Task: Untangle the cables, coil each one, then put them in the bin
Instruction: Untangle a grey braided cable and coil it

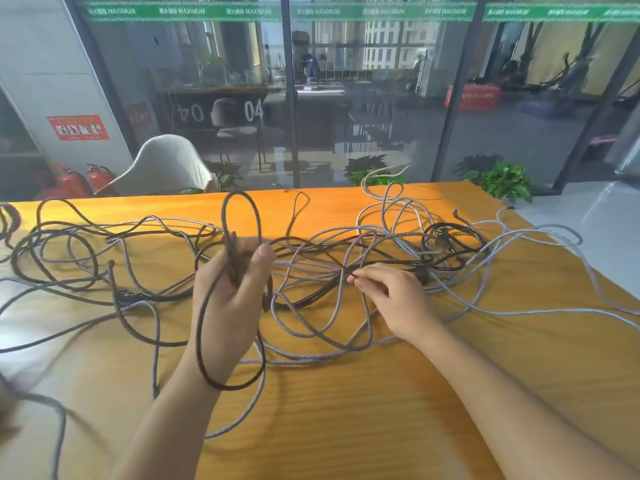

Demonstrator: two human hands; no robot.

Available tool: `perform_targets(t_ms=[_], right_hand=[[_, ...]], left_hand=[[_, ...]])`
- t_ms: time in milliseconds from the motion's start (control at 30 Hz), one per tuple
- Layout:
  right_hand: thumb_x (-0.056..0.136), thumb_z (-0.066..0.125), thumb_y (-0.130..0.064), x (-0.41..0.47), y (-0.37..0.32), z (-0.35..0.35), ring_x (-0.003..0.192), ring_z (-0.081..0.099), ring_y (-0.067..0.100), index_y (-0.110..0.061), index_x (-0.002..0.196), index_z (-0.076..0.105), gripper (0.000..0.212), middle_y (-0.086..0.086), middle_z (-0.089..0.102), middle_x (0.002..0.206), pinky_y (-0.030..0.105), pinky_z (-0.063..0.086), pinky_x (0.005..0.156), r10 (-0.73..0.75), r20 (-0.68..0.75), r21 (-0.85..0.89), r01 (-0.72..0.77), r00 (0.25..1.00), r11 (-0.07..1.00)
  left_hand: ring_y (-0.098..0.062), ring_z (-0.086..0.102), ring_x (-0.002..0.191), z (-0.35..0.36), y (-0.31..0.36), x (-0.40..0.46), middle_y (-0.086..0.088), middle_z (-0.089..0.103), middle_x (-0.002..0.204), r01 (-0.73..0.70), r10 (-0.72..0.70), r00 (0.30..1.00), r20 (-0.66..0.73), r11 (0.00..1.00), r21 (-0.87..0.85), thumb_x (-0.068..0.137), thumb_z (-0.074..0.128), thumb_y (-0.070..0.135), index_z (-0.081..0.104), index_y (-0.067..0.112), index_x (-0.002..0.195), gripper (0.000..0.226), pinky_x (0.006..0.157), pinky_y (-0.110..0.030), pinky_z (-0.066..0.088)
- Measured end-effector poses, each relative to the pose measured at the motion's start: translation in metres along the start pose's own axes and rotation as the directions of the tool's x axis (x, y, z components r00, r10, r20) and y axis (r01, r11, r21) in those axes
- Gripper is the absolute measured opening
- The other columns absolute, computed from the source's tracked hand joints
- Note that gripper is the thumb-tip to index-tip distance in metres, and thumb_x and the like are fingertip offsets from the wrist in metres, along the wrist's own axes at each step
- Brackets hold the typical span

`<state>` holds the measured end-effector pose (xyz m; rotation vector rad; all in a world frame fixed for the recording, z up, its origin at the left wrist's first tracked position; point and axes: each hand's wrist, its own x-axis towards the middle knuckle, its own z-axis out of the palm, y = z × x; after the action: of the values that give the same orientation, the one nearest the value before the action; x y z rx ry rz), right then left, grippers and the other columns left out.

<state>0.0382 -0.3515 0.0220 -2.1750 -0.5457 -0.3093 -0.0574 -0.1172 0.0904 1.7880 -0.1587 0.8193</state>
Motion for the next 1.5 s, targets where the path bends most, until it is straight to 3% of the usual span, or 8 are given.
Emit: perform_targets(t_ms=[233, 467, 633, 767, 900, 1167, 1300, 1500], right_hand=[[0.104, 0.063, -0.021, -0.01, -0.016, 0.003, 0.082, 0.059, -0.001, -0.016, 0.11, 0.079, 0.017, -0.019, 0.065, 0.09, 0.011, 0.039, 0.071, -0.238, -0.02, -0.012, 0.238, 0.971, 0.971], [0.107, 0.056, -0.028, -0.011, -0.022, 0.007, 0.085, 0.06, 0.009, -0.014, 0.108, 0.075, 0.023, -0.007, 0.067, 0.092, 0.028, 0.048, 0.073, -0.385, -0.064, -0.108, 0.377, 0.921, 0.92], [0.109, 0.054, -0.027, -0.012, -0.026, 0.006, 0.075, 0.06, 0.007, -0.015, 0.106, 0.074, 0.023, -0.016, 0.061, 0.086, 0.025, 0.046, 0.063, -0.282, -0.164, 0.0, 0.285, 0.945, 0.958], [0.109, 0.052, -0.029, -0.014, -0.029, 0.007, 0.075, 0.053, 0.001, -0.014, 0.106, 0.073, 0.026, -0.017, 0.056, 0.084, 0.018, 0.038, 0.066, -0.325, -0.114, -0.051, 0.321, 0.939, 0.946], [0.109, 0.048, -0.033, -0.015, -0.031, 0.008, 0.074, 0.052, 0.012, -0.017, 0.102, 0.072, 0.03, -0.01, 0.055, 0.08, 0.03, 0.042, 0.064, -0.322, -0.068, -0.007, 0.322, 0.944, 0.947], [0.107, 0.058, -0.021, -0.015, -0.026, 0.011, 0.069, 0.052, 0.017, -0.015, 0.092, 0.072, 0.021, -0.008, 0.056, 0.075, 0.04, 0.042, 0.06, -0.231, -0.028, 0.086, 0.233, 0.973, 0.969], [0.107, 0.054, -0.04, -0.015, -0.027, 0.012, 0.07, 0.056, 0.021, -0.012, 0.089, 0.071, 0.037, 0.0, 0.061, 0.076, 0.044, 0.044, 0.062, -0.242, 0.013, 0.095, 0.24, 0.97, 0.966], [0.104, 0.061, -0.037, -0.01, -0.015, 0.004, 0.082, 0.06, 0.004, -0.027, 0.115, 0.074, 0.02, -0.019, 0.066, 0.092, 0.02, 0.046, 0.071, -0.056, 0.147, 0.061, 0.047, 0.988, 0.997]], left_hand=[[-0.006, 0.043, 0.051, 0.035, -0.009, -0.014, 0.018, 0.05, 0.054, 0.055, -0.093, 0.958, 0.273, 0.988, 0.144, 0.103, 0.064, 0.031, 0.069, 0.028, 0.088, 0.015, 0.052, -0.02, 0.032], [-0.004, 0.048, 0.051, 0.045, -0.01, -0.015, 0.023, 0.055, 0.055, 0.084, -0.132, 0.956, 0.264, 0.979, 0.188, 0.101, 0.065, 0.033, 0.068, 0.032, 0.089, 0.012, 0.051, -0.014, 0.034], [-0.008, 0.042, 0.051, 0.041, -0.016, -0.014, 0.011, 0.051, 0.057, 0.089, -0.1, 0.988, 0.115, 0.991, 0.102, 0.101, 0.066, 0.031, 0.069, 0.032, 0.09, 0.011, 0.053, -0.025, 0.037], [-0.011, 0.043, 0.054, 0.045, -0.021, -0.016, 0.008, 0.05, 0.058, 0.104, -0.142, 0.95, 0.278, 0.984, 0.148, 0.101, 0.067, 0.032, 0.072, 0.038, 0.092, 0.011, 0.055, -0.031, 0.038], [-0.017, 0.04, 0.057, 0.043, -0.019, -0.017, 0.007, 0.044, 0.059, 0.105, -0.136, 0.927, 0.348, 0.989, 0.107, 0.102, 0.066, 0.03, 0.07, 0.046, 0.097, 0.017, 0.055, -0.04, 0.038], [-0.008, 0.034, 0.053, 0.041, -0.014, -0.017, 0.011, 0.041, 0.059, 0.127, -0.152, 0.897, 0.416, 0.988, 0.087, 0.094, 0.076, 0.031, 0.067, 0.044, 0.089, 0.017, 0.054, -0.018, 0.032], [-0.008, 0.038, 0.053, 0.043, -0.012, -0.018, 0.012, 0.043, 0.058, 0.116, -0.125, 0.935, 0.333, 0.992, 0.047, 0.094, 0.075, 0.031, 0.071, 0.036, 0.089, 0.009, 0.053, -0.022, 0.034], [-0.011, 0.035, 0.055, 0.027, -0.004, -0.012, 0.013, 0.04, 0.058, 0.12, -0.112, 0.981, 0.157, 0.992, -0.039, 0.103, 0.064, 0.034, 0.051, 0.021, 0.073, 0.035, 0.055, -0.03, 0.033]])
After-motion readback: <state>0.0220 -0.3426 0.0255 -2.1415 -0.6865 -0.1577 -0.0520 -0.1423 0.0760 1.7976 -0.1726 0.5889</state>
